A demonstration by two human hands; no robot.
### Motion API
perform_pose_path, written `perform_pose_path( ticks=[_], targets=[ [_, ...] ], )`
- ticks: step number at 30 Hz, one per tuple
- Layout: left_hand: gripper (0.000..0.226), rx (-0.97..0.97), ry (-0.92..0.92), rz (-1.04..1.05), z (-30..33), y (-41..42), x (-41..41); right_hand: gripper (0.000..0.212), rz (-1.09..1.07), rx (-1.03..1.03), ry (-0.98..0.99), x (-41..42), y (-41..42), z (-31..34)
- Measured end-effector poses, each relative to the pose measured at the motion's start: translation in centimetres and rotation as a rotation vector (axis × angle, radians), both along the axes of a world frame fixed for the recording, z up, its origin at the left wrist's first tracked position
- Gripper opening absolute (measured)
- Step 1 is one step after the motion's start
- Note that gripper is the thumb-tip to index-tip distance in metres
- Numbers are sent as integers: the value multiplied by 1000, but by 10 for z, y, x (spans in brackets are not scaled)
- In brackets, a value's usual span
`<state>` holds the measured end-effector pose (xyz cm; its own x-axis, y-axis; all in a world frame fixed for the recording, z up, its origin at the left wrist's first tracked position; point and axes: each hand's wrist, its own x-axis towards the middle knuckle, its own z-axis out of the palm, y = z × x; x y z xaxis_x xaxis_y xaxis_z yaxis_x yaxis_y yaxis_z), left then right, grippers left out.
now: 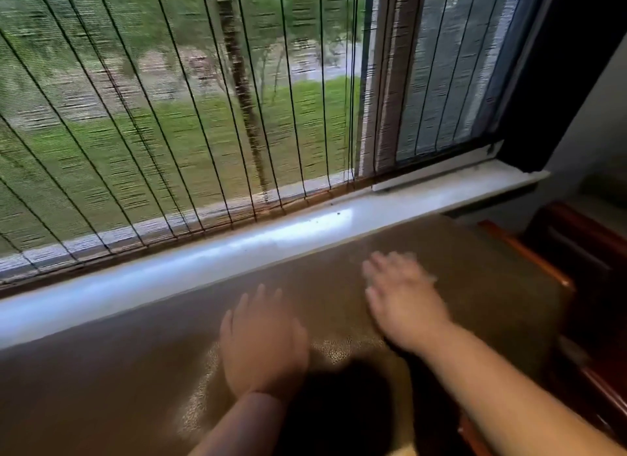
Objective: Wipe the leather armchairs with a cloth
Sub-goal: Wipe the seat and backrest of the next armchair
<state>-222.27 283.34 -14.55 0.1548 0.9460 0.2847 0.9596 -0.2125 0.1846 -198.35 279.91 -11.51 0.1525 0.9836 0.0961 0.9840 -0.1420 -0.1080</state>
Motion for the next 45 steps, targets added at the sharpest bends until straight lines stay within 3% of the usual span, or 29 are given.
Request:
perform_pose_path(
  ticks=[2,3,5,7,9,10,11,15,16,18,20,22,23,25,28,30,34,36,38,40,43,45],
  targets=[
    [68,7,-11,2,1,-1,1,69,237,-81,33,-15,5,4],
    [67,10,-24,3,2,-2,2,73,229,-118,53,-1,14,13],
    [67,9,-37,1,1,-1,3,85,19,-129,8,53,35,14],
    [67,13,-41,-3,1,2,4,91,-323,-143,9,104,50,20],
    [66,27,-55,-3,0,4,3,72,-513,-173,82,107,65,30],
    [66,26,-62,1,0,6,3,62,-505,-197,95,86,72,34],
    [66,18,-62,3,0,6,2,57,-415,-198,99,58,76,38],
    [67,21,-44,-9,-4,5,1,55,348,-172,93,-46,62,28],
    [67,23,-46,-11,-4,6,1,56,402,-182,108,-42,62,28],
    [67,26,-56,-5,-3,6,2,53,247,-165,120,-1,74,31],
    [66,29,-55,-5,-2,5,3,52,-120,-161,91,62,80,34],
    [66,35,-48,-4,-1,5,2,65,-422,-125,89,107,77,33],
    [66,33,-51,-3,-1,6,1,69,-476,-110,96,109,76,31],
    [67,27,-58,5,-2,8,-2,66,-375,-116,77,73,70,22],
    [67,43,-59,6,-2,7,-2,61,56,20,58,5,19,6],
    [66,56,-55,8,-1,6,0,55,165,87,41,17,-11,-2],
    [66,70,-53,16,-1,8,1,67,-385,246,97,106,-39,-18],
    [66,83,-56,14,0,9,1,64,-552,304,159,96,-37,-21],
    [66,71,-46,22,0,11,1,53,-458,394,109,53,-36,-28],
    [65,57,-30,27,1,9,1,48,-132,448,59,4,-47,-38],
    [61,65,1,9,4,3,3,56,249,324,-75,-2,-72,-49],
    [60,71,18,0,6,-1,5,56,179,325,-101,46,-76,-56]
  ],
)
